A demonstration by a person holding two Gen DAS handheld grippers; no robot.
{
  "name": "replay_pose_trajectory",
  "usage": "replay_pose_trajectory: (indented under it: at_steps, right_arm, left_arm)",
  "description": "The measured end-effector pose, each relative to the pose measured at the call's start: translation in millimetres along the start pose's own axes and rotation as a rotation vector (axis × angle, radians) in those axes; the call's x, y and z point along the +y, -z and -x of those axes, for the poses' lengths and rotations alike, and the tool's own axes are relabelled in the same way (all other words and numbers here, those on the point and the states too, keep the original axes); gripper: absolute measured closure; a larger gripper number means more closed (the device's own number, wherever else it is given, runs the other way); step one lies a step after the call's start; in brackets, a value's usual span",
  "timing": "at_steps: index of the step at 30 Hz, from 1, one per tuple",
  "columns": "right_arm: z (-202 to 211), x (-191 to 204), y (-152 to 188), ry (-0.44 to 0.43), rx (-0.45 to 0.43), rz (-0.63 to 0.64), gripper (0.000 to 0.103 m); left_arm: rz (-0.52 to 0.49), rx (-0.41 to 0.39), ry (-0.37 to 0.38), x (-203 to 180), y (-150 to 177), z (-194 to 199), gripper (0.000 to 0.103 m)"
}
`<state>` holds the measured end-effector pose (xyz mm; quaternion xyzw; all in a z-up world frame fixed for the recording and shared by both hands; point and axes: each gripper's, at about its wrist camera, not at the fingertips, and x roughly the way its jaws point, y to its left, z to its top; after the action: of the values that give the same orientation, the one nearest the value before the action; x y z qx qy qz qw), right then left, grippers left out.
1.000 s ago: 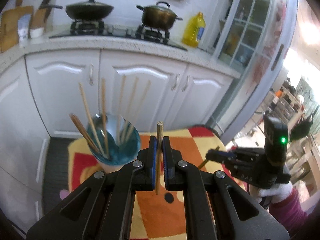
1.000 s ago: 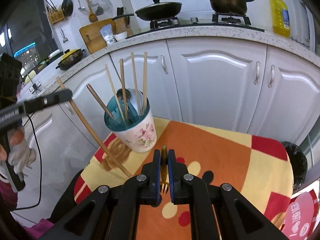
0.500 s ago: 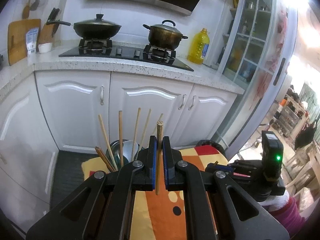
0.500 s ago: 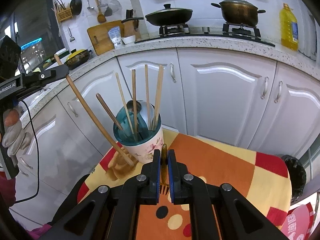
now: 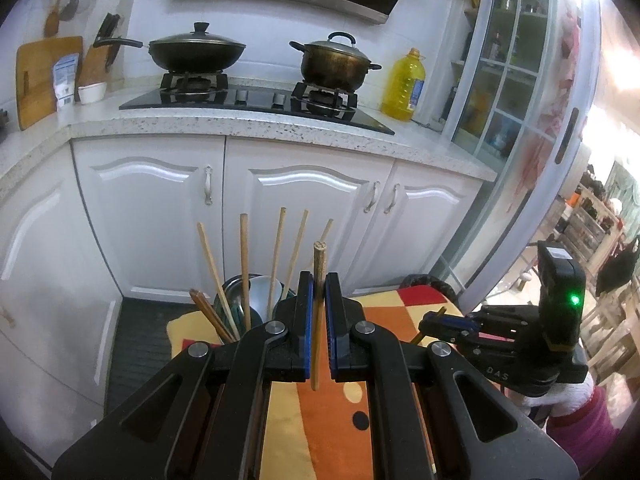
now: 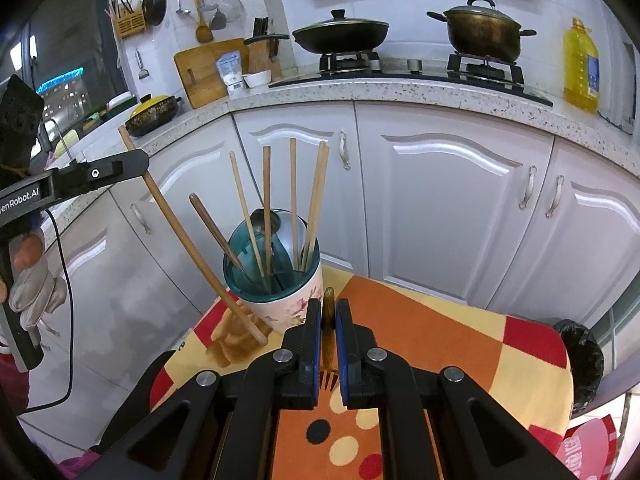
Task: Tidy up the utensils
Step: 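Lift the chopstick and gold fork upright and carry them over the holder, then lower the chopstick and fork into the holder and open both tools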
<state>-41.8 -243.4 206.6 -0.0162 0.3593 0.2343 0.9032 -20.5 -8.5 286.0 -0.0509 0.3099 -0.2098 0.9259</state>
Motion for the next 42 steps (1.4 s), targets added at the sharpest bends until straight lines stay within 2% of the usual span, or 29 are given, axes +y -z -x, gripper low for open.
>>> replay_pose_trajectory:
  at_steps: [11, 23, 32, 42]
  right_arm:
    - [0, 5, -15, -0.004, -0.015, 0.021, 0.097]
    - [1, 25, -59, -0.04, -0.086, 0.055, 0.097]
    - [-35, 36, -77, -0.087, -0.081, 0.036, 0.097]
    - [-92, 30, -60, -0.124, 0.019, -0.026, 0.097]
  left_arm:
    - [0.011, -0.023, -0.009, 7, -5, 7, 0.099]
    - [0.015, -0.101, -0.026, 18, -36, 25, 0.099]
    - [-0.009, -0.102, -0.112, 29, -44, -1, 0.099]
    - [-0.007, -0.032, -0.188, 45, -24, -43, 0.099]
